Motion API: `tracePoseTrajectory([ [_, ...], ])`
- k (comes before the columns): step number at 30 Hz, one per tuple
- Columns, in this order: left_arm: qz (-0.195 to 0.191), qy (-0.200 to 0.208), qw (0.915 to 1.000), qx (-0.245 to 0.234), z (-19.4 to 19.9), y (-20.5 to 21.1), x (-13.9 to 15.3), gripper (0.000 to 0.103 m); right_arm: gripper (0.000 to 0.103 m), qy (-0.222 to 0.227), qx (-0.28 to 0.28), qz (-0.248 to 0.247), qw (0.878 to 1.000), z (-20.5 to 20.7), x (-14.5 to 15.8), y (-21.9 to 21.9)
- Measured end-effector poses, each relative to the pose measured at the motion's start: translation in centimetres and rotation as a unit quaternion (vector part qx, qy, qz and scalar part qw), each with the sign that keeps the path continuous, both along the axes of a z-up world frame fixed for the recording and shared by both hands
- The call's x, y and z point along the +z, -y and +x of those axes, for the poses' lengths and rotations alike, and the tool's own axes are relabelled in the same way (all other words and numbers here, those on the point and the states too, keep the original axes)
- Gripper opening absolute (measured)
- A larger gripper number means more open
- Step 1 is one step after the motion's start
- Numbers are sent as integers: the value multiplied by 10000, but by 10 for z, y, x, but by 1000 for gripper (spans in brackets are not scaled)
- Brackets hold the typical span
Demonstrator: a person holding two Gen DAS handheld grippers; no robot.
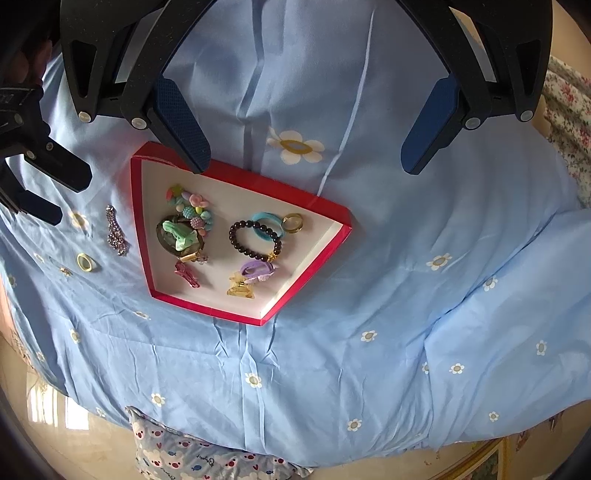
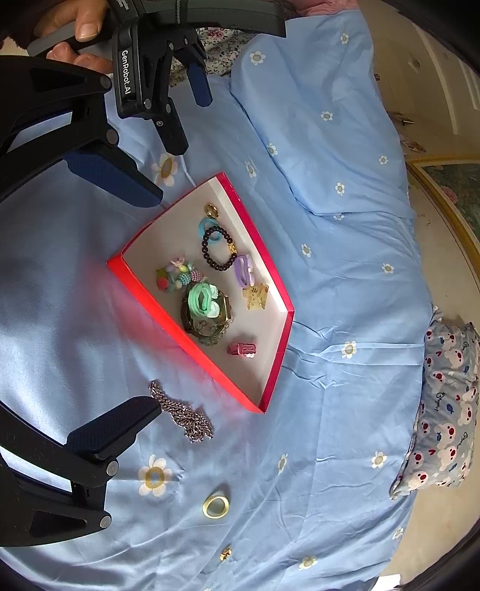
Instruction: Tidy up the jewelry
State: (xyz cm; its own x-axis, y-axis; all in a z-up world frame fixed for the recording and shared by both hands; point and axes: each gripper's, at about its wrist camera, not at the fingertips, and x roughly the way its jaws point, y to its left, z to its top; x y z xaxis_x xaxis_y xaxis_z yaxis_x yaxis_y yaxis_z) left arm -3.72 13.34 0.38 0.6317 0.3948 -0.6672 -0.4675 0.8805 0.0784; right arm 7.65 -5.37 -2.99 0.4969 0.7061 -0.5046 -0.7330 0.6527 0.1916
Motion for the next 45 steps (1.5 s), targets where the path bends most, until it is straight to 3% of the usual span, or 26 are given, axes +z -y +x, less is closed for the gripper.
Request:
tracePoseTrajectory([
  [45,76,19,9999,-116,-4,5,2,103,103,45,69,37,10000,-5,-1,-2],
])
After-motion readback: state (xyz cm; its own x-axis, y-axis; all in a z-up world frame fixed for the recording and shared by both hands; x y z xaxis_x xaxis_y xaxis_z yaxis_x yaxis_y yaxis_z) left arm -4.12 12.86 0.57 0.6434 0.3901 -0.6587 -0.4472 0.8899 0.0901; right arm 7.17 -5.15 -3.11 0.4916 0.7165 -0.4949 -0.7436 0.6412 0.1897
